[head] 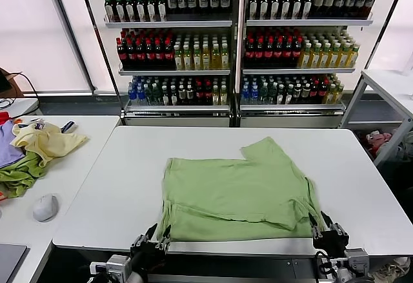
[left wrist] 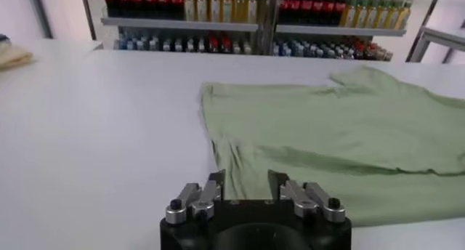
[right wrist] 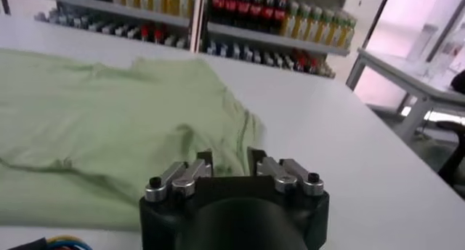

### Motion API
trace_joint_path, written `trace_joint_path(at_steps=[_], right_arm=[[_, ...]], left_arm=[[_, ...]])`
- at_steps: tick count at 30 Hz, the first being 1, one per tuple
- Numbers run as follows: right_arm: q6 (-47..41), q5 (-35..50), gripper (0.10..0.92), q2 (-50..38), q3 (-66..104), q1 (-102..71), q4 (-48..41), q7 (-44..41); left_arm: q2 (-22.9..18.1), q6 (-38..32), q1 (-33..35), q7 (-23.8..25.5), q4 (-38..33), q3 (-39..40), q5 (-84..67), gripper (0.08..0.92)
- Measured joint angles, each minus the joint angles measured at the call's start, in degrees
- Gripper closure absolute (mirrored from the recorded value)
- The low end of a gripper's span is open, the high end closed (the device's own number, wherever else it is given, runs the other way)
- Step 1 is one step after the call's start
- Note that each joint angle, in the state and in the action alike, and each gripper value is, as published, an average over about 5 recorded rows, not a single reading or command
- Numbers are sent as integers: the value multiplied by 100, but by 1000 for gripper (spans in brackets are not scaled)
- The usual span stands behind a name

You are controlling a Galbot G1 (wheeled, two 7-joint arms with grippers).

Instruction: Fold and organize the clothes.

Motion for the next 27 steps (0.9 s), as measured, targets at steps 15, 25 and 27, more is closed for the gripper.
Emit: trace_joint_path(at_steps=[15,25,27], right_arm=[[-411,628,203,-282,-1257,2869,-1733,266],[-611,843,203,-126,-2208,4692,-3380,243],[-647,844,203,-69,-2374,5003,-3705,242]], left_arm=[[234,-82,-1944,-268,1327,191,-718,177],[95,-82,-3552,-300,2820,698,-941,177],[54,-85,-3836,-298,3135,790,-971,177]])
